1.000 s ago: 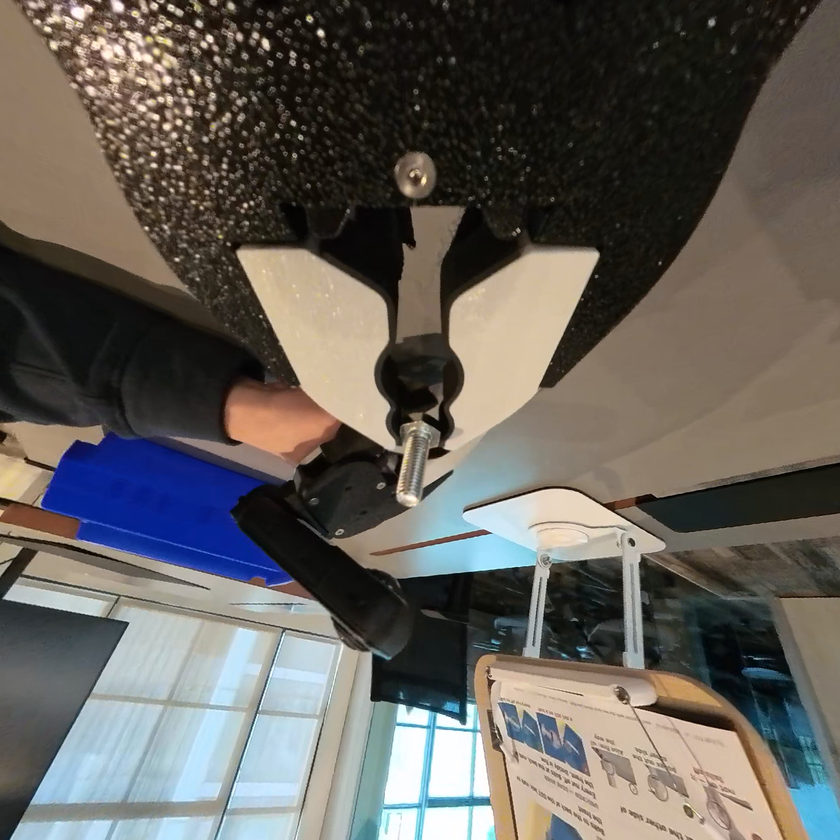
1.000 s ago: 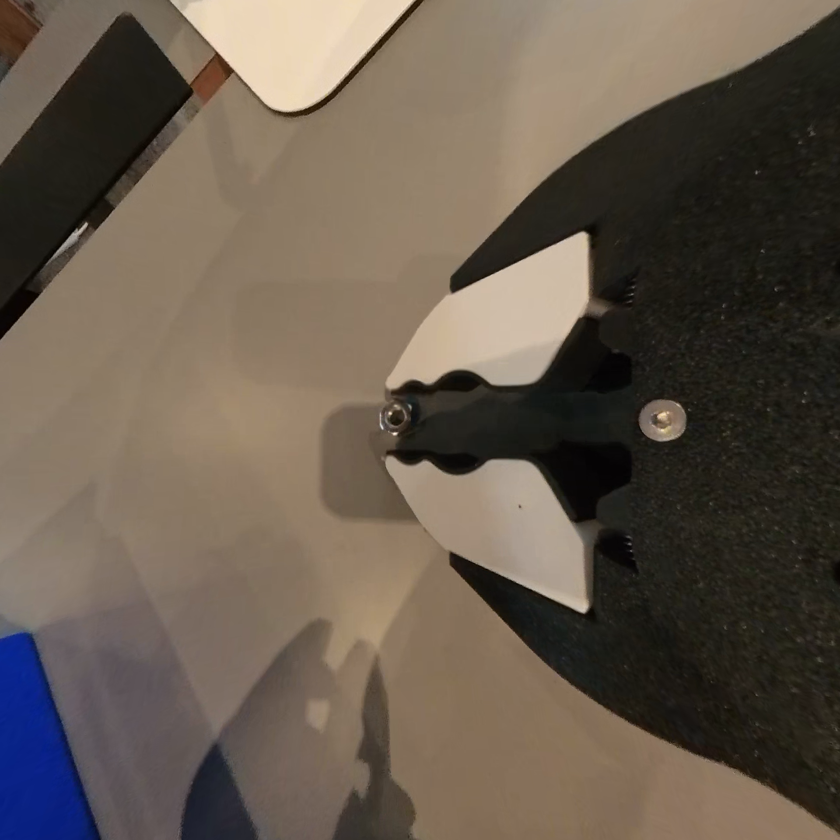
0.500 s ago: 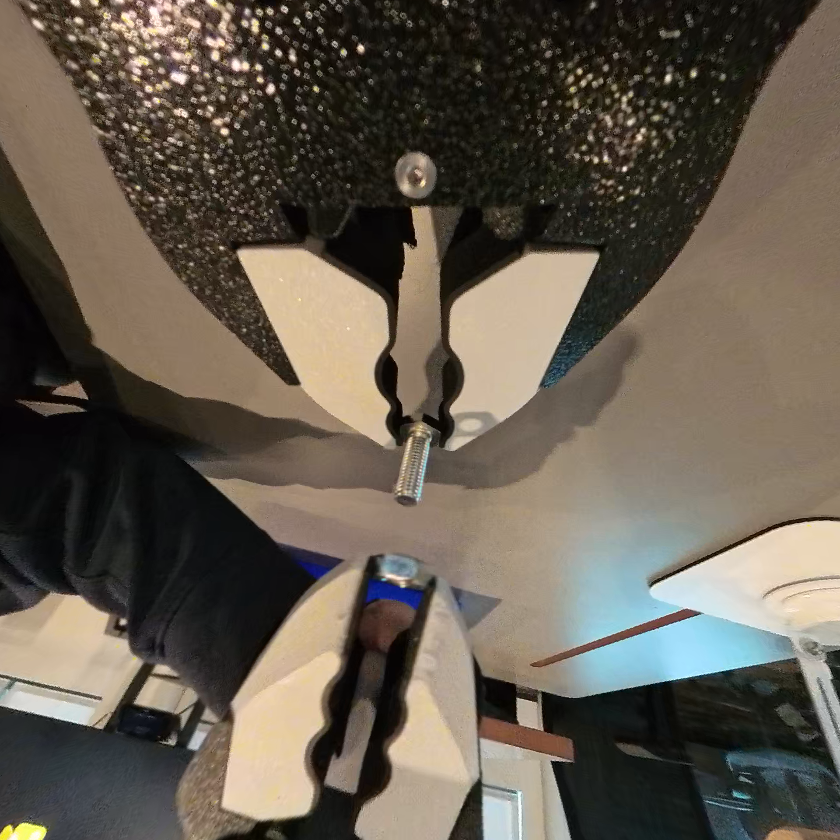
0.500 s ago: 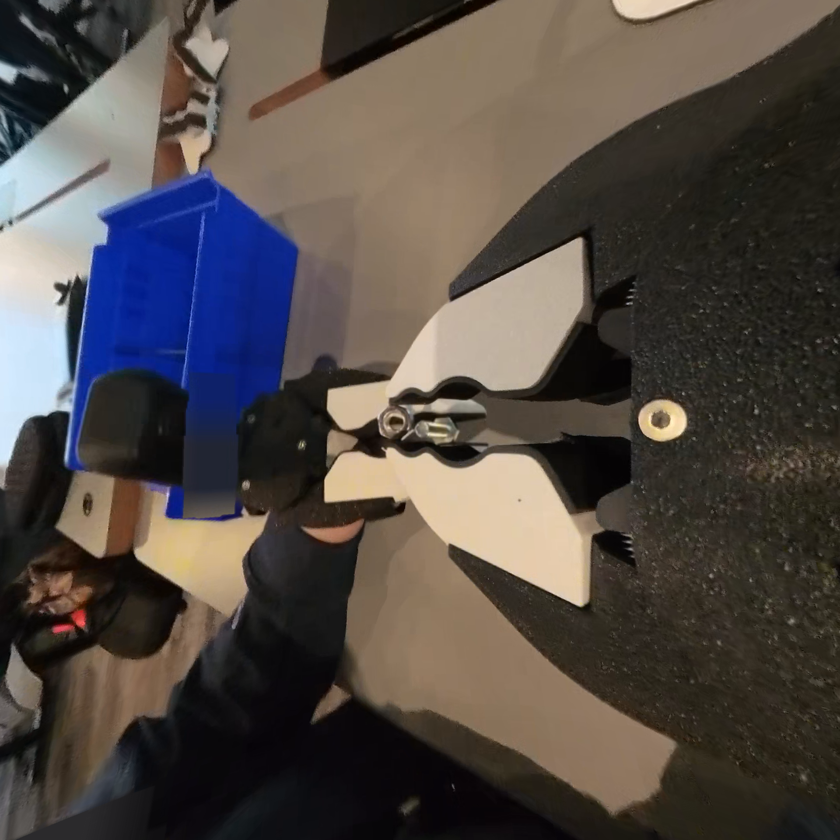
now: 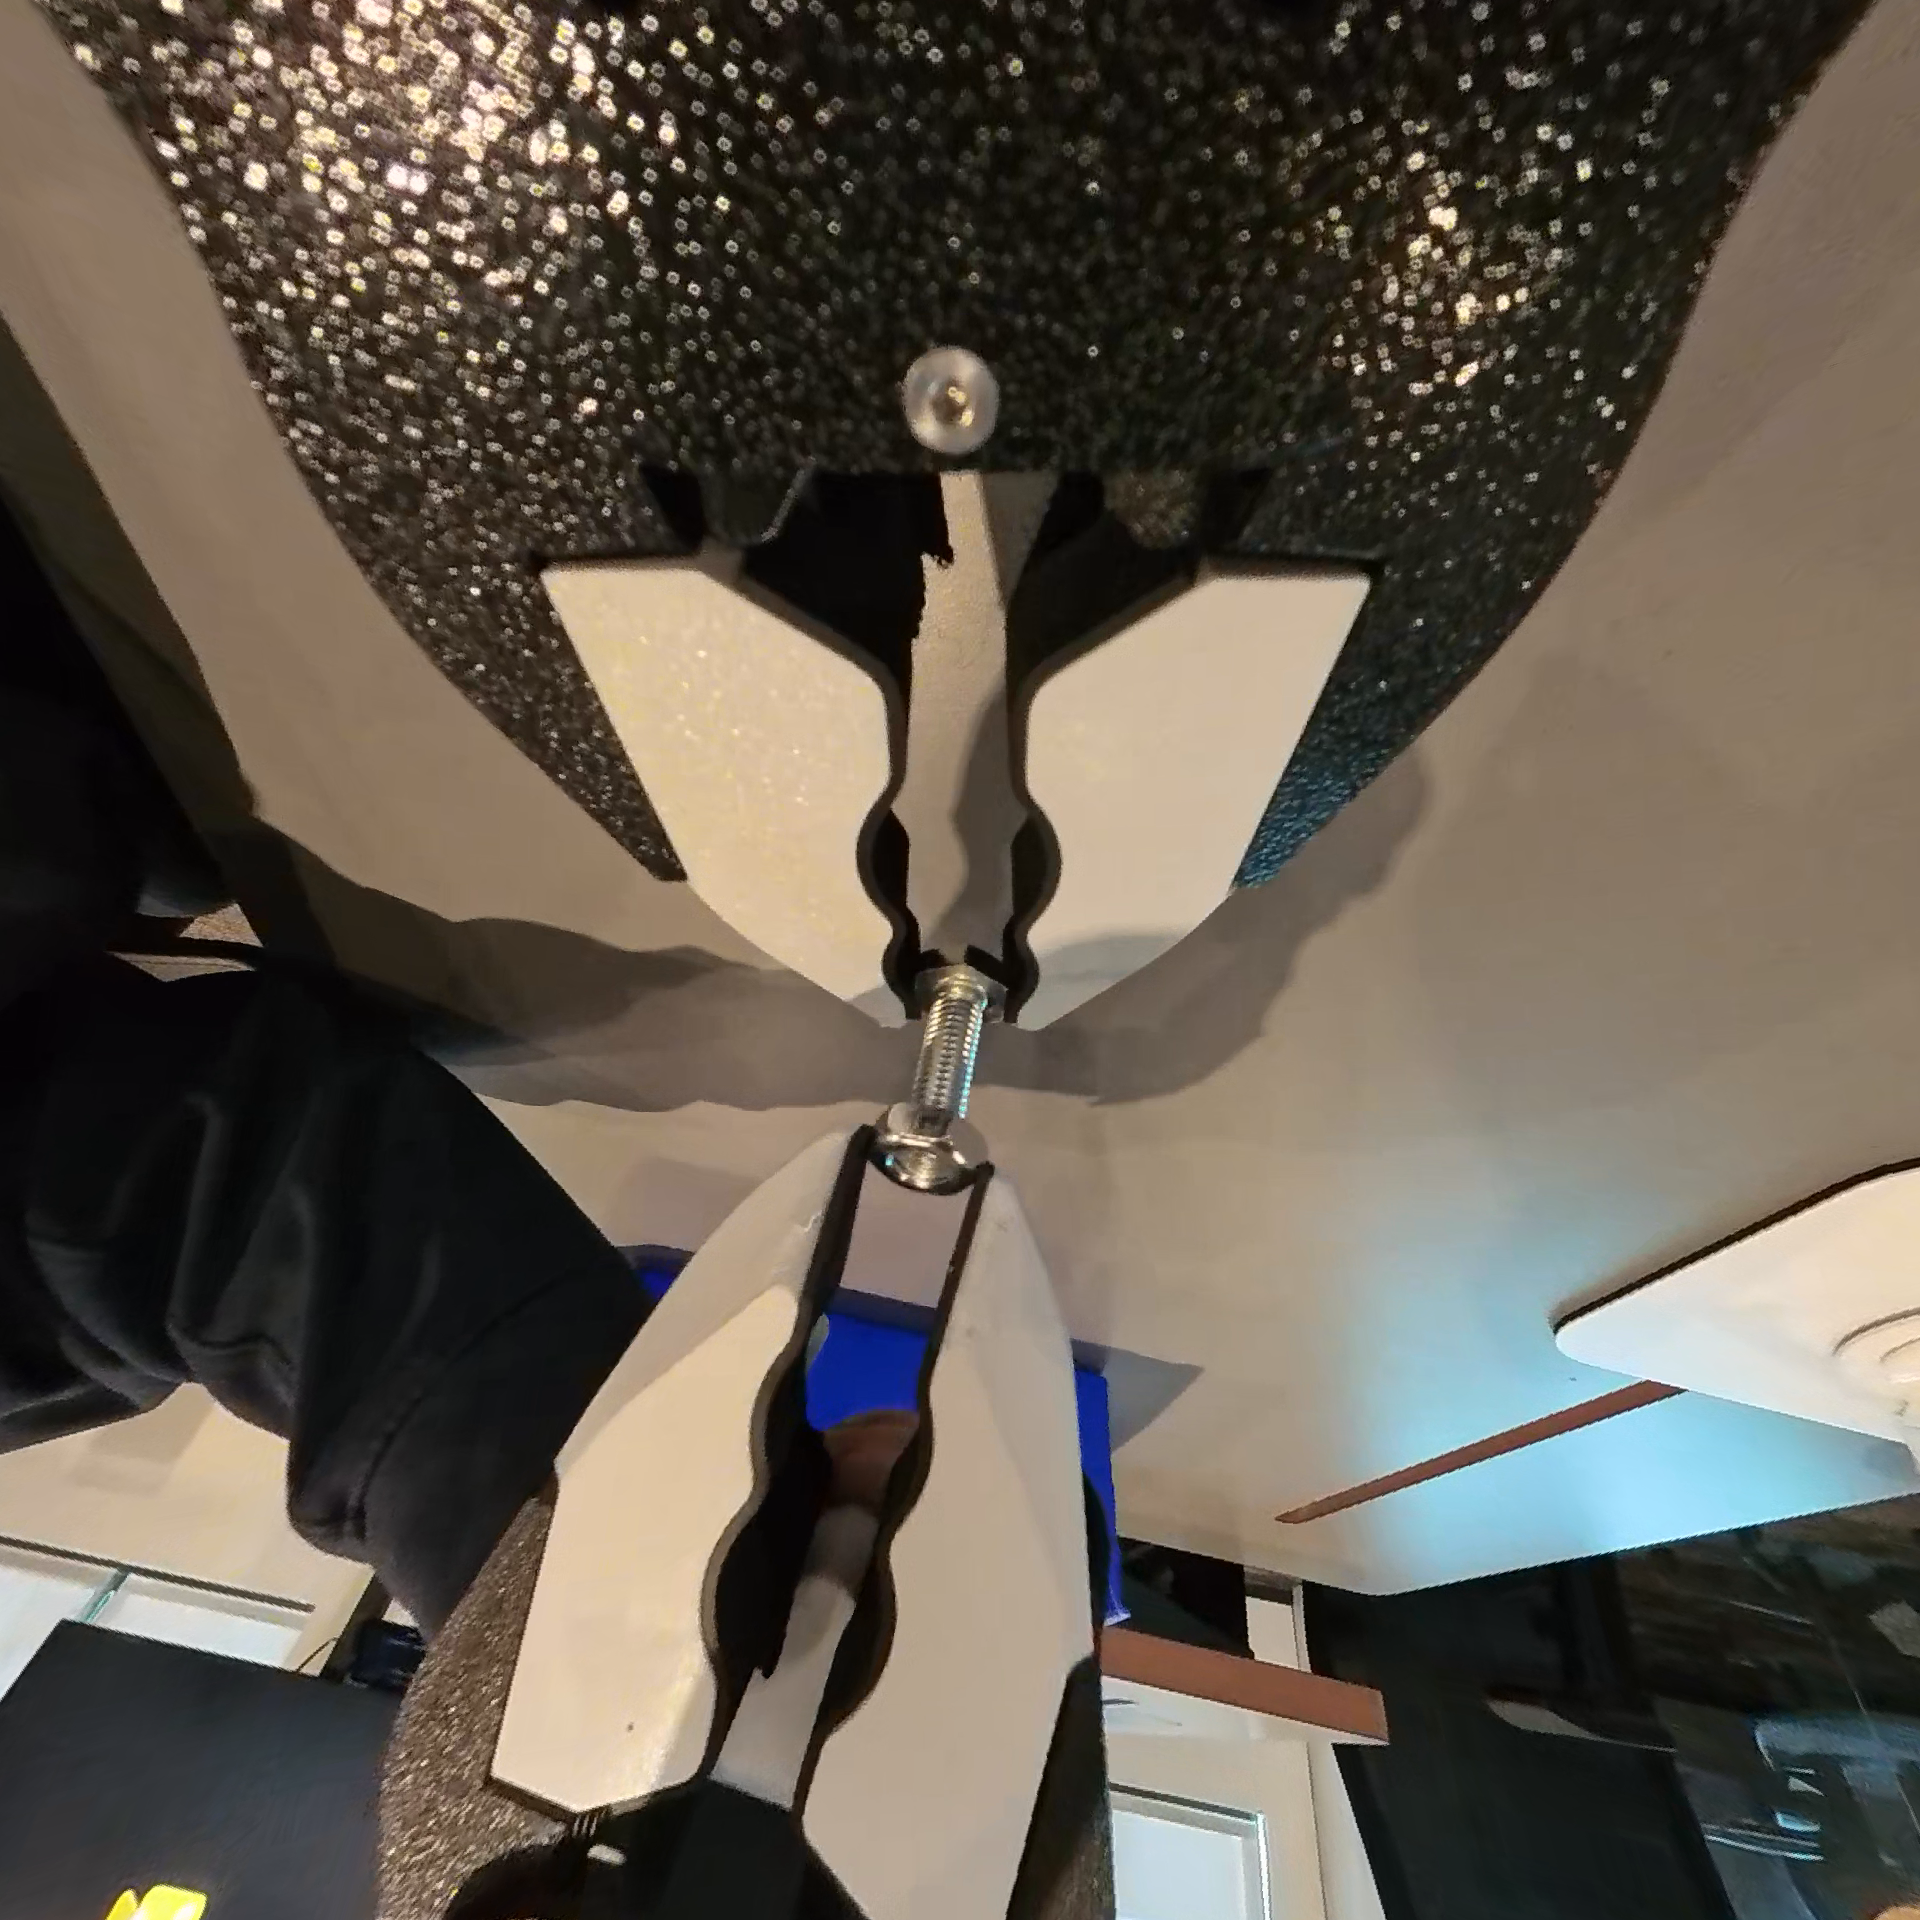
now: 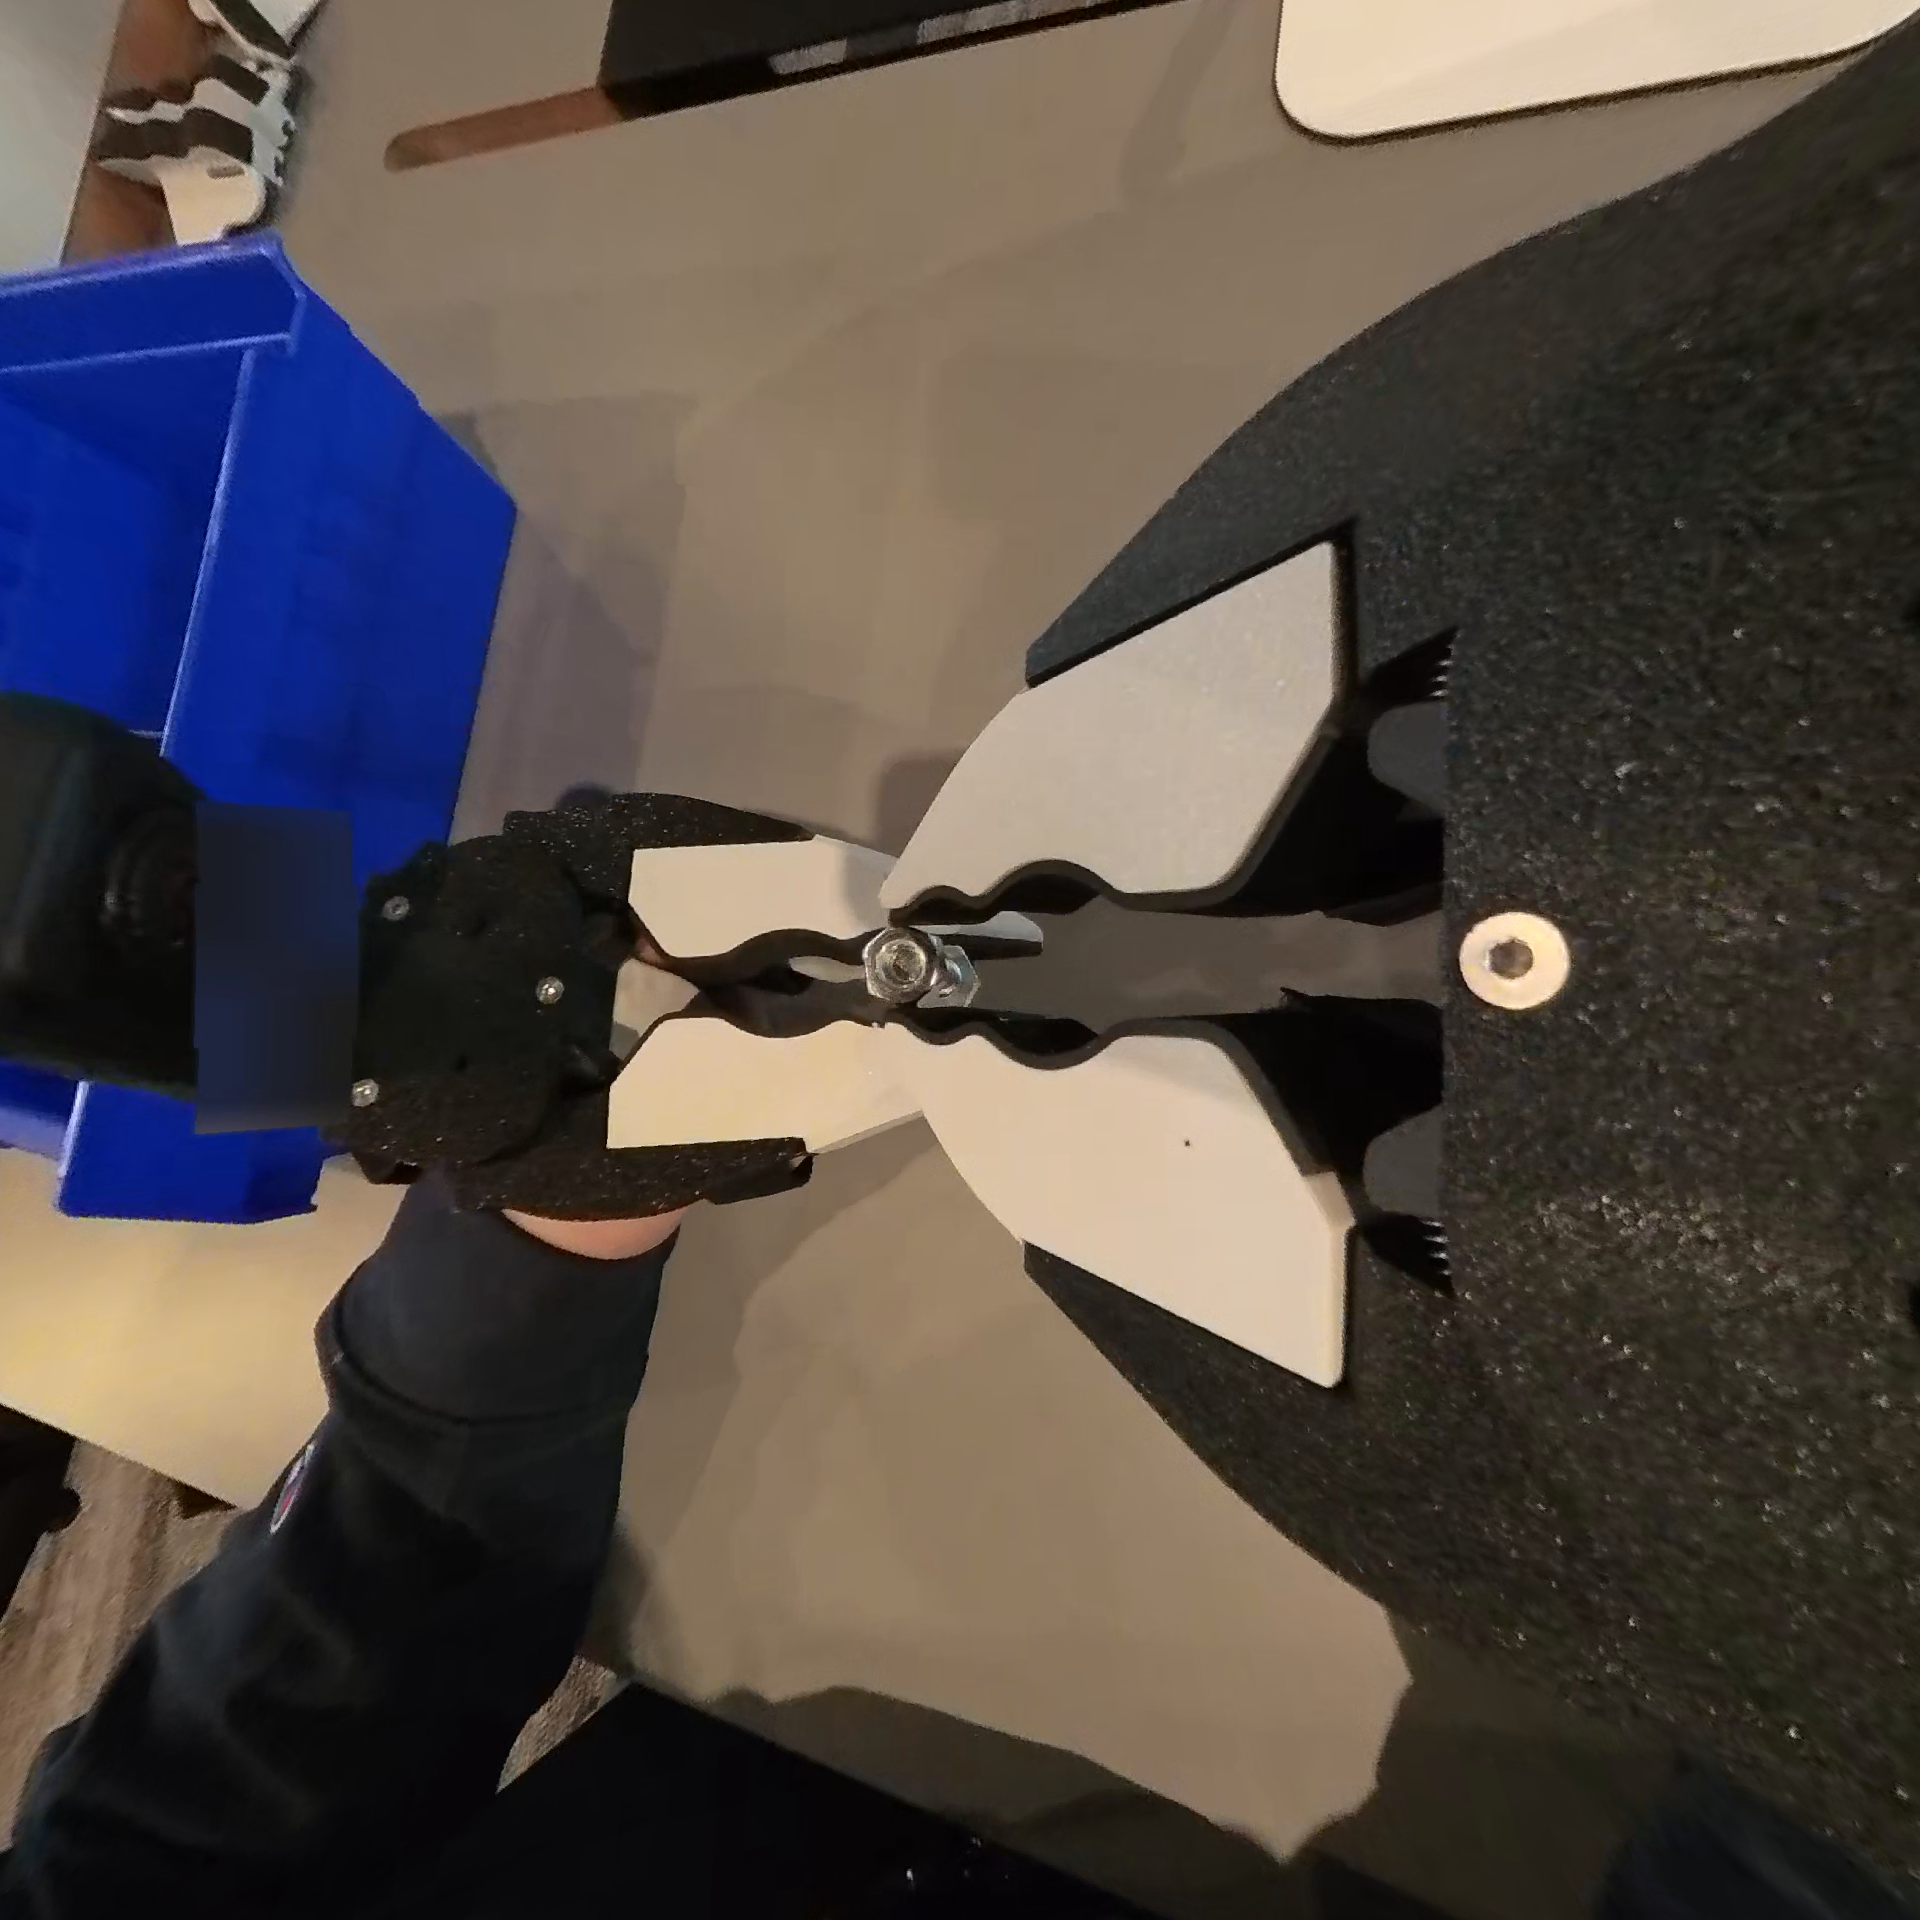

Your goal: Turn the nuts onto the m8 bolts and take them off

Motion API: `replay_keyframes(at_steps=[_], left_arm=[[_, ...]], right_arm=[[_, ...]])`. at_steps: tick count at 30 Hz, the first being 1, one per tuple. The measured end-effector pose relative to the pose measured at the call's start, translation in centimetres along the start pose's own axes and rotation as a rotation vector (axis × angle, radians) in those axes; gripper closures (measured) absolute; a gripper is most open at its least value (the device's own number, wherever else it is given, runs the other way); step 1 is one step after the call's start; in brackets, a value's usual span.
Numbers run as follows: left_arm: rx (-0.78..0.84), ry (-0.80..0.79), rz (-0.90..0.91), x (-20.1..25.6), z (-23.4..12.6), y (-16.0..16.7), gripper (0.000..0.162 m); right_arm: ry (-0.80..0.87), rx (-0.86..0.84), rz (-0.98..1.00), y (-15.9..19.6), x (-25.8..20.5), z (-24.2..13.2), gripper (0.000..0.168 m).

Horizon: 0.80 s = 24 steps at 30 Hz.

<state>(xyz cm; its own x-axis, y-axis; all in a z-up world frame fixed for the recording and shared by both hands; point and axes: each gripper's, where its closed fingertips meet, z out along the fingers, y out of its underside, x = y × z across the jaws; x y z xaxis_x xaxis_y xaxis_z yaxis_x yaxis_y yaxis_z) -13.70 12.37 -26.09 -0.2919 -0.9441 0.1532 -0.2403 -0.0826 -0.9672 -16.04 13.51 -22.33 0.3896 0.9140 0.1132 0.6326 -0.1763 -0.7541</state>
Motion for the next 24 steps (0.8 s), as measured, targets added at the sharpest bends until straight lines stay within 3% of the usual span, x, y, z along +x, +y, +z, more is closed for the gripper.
replay_keyframes(at_steps=[24], left_arm=[[-0.036, 0.013, 0.019, 0.36, 0.38, 0.47, 0.148]], right_arm=[[0.027, -0.102, 0.006, 0.6, -0.58, -0.12, 0.151]])
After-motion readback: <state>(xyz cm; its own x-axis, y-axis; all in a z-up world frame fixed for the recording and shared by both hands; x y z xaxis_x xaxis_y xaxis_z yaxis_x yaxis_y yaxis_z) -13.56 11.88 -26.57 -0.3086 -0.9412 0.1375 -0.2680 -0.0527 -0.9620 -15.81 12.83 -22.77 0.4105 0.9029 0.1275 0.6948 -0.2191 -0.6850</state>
